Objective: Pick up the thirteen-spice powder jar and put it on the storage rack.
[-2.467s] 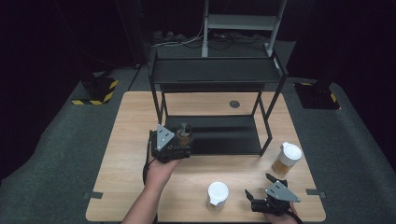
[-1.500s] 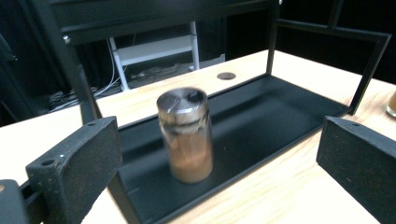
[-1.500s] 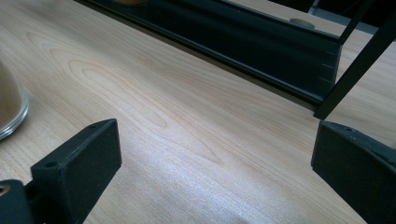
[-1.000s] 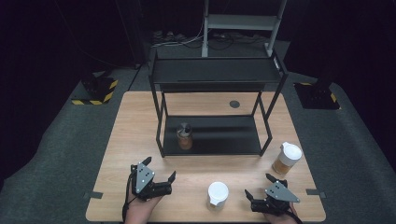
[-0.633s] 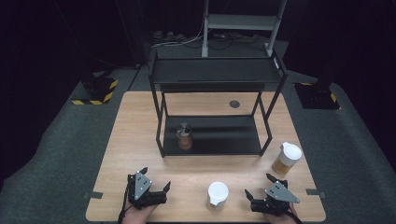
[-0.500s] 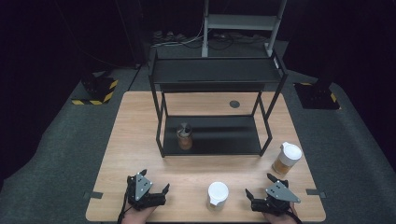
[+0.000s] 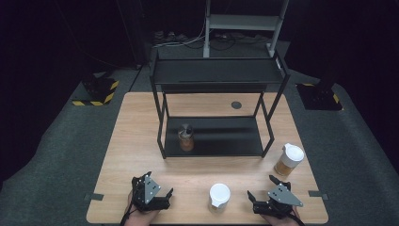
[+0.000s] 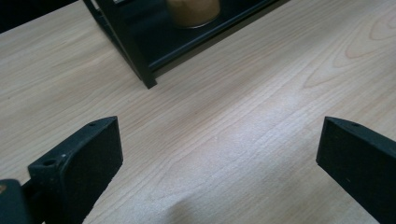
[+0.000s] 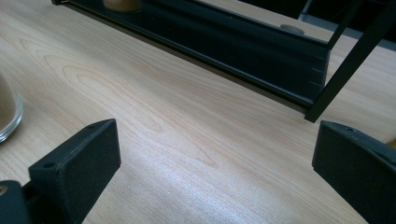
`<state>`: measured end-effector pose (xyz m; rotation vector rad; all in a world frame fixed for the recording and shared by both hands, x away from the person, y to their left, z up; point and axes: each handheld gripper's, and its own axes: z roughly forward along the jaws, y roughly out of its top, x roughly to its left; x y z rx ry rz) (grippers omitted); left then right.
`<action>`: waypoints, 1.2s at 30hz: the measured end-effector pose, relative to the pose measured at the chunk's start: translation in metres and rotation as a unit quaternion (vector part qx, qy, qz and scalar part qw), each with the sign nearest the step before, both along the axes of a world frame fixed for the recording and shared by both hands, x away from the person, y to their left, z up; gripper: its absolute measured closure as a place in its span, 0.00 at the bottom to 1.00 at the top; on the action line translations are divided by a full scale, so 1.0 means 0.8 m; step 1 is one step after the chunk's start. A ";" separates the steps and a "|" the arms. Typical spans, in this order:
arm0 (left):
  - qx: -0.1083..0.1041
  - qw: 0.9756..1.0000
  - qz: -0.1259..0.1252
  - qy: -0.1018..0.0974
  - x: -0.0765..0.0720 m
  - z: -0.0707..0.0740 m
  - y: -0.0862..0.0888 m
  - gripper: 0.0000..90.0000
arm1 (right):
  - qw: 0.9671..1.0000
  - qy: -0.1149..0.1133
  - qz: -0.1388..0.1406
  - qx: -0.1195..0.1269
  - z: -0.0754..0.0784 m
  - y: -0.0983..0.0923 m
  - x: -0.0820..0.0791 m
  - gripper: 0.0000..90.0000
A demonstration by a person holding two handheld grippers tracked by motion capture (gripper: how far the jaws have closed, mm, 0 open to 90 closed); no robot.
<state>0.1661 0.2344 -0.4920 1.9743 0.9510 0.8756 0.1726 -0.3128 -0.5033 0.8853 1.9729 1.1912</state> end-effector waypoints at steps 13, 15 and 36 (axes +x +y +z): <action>0.007 1.000 -0.004 0.002 0.001 0.001 -0.002 0.01 | 1.000 -0.017 0.015 0.018 0.011 -0.001 -0.007 0.01; 0.007 1.000 -0.004 0.001 0.001 0.001 -0.002 0.01 | 0.999 -0.018 0.015 0.023 0.012 -0.002 -0.008 0.01; 0.015 1.000 -0.015 -0.003 0.000 0.000 -0.002 0.01 | 0.992 -0.009 0.098 0.079 0.035 0.004 -0.022 0.00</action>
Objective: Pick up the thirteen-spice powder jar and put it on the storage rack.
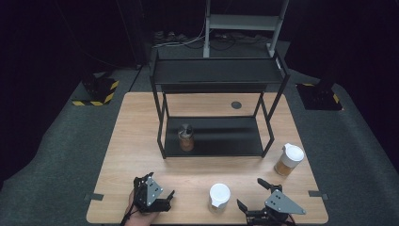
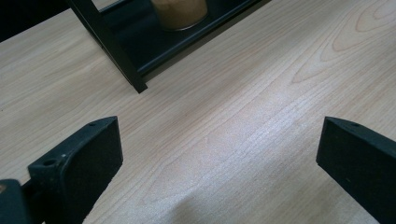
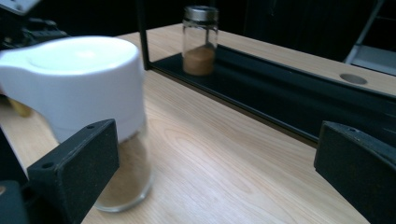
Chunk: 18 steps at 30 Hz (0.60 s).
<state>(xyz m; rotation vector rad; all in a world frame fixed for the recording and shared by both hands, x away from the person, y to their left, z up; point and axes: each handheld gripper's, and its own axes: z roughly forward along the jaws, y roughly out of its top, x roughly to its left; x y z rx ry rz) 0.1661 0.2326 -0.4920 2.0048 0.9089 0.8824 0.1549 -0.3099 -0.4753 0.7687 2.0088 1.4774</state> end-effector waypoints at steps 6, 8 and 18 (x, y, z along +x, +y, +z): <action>0.003 1.000 -0.002 -0.001 0.000 0.000 0.000 0.01 | 1.000 0.000 0.017 0.002 0.002 0.007 -0.003 0.00; 0.003 1.000 -0.002 -0.001 0.000 0.000 -0.001 0.01 | 1.000 0.000 0.022 0.002 0.002 0.009 -0.003 0.00; 0.006 1.000 -0.003 -0.003 -0.001 0.000 -0.001 0.01 | 0.999 0.004 0.043 0.008 -0.001 0.018 -0.002 0.00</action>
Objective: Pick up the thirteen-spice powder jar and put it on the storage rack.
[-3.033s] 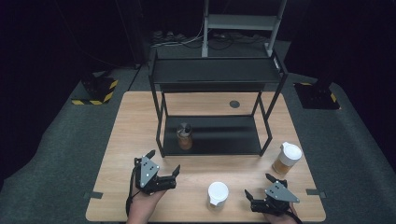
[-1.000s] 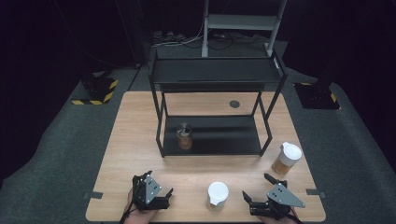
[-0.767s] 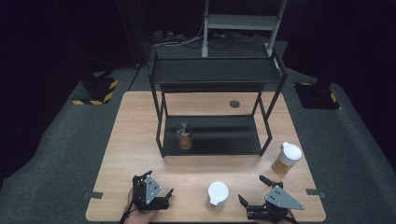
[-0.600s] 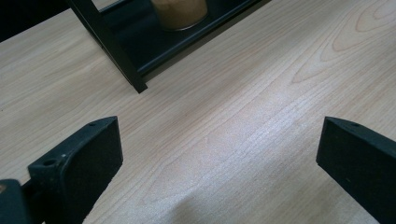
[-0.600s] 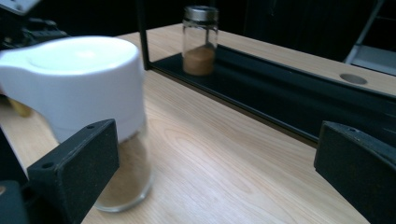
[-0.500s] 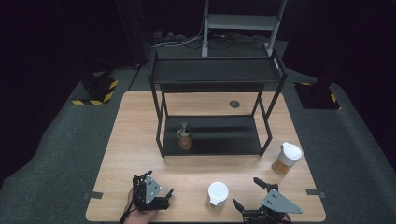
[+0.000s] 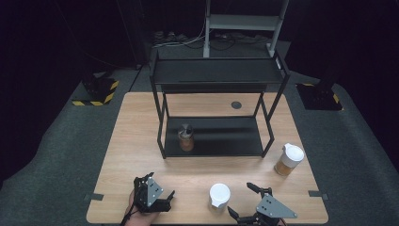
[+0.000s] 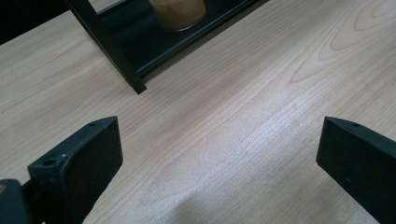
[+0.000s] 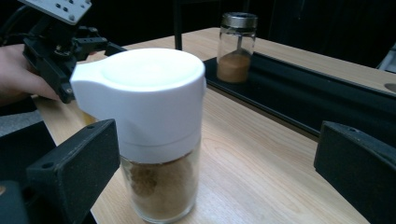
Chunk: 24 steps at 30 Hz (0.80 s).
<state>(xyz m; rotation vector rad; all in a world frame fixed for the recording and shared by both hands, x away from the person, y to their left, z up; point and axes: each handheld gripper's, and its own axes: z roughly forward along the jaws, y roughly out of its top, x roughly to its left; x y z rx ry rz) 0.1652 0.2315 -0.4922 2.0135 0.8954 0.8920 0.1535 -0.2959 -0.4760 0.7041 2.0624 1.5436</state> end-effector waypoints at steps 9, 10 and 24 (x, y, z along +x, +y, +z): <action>-0.002 1.000 0.000 -0.001 0.000 0.000 0.001 0.01 | 1.000 0.009 0.022 -0.004 -0.005 0.008 0.006 0.00; -0.002 1.000 0.000 -0.001 0.000 0.000 0.001 0.01 | 1.000 0.009 0.024 -0.004 -0.005 0.009 0.006 0.00; 0.002 1.000 -0.001 -0.004 -0.001 -0.001 0.000 0.01 | 0.999 0.021 0.045 -0.004 -0.017 0.021 0.018 0.06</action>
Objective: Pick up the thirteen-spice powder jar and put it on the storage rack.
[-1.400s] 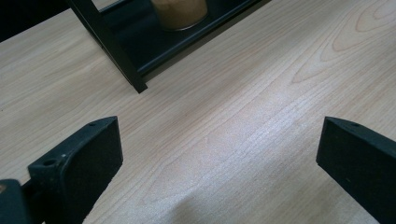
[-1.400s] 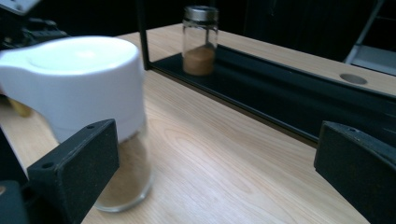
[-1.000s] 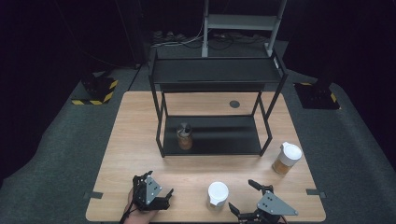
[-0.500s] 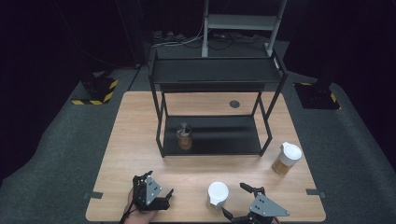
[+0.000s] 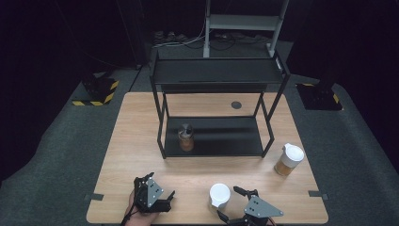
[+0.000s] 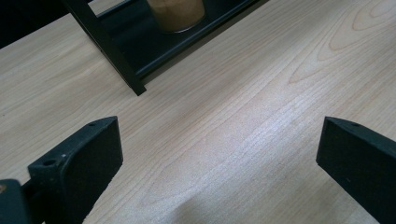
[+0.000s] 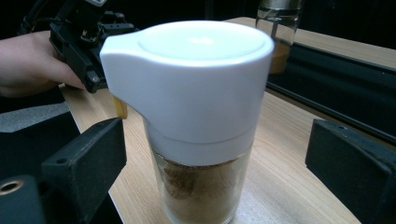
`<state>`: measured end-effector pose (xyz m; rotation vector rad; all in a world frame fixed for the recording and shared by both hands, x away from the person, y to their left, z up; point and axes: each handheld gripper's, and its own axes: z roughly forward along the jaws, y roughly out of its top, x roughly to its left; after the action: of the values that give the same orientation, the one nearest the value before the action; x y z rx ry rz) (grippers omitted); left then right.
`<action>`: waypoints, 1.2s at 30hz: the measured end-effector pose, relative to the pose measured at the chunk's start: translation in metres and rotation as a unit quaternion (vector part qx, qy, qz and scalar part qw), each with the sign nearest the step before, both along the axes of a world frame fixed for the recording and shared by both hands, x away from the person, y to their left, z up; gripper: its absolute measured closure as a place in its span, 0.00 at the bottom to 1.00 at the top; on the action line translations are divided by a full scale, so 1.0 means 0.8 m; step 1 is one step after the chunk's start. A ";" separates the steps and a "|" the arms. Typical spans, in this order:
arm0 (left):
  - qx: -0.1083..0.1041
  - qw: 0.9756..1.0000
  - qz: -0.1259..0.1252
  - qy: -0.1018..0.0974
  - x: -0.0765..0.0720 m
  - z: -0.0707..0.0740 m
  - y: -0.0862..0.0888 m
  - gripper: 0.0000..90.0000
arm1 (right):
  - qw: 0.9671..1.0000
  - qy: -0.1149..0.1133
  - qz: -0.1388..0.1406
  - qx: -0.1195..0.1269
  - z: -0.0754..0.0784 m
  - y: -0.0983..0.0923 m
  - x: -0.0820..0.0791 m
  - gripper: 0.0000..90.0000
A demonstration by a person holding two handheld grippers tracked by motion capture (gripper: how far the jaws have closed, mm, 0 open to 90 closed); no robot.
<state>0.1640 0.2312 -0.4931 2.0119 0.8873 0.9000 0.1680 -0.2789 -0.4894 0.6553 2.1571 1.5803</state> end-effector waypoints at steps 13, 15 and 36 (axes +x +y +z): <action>-0.001 1.000 -0.001 0.000 0.000 0.000 0.001 0.01 | 1.000 -0.002 0.020 -0.004 -0.011 0.013 0.011 0.19; -0.001 1.000 -0.001 0.000 0.000 0.000 0.001 0.01 | 1.000 -0.003 0.021 -0.005 -0.012 0.014 0.012 0.20; -0.003 1.000 -0.003 0.001 0.001 0.000 0.002 0.01 | 1.000 -0.015 0.019 0.014 -0.027 0.016 0.015 0.33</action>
<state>0.1645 0.2327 -0.4931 2.0102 0.8828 0.8920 0.1798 -0.2660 -0.5113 0.5992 2.1421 1.6309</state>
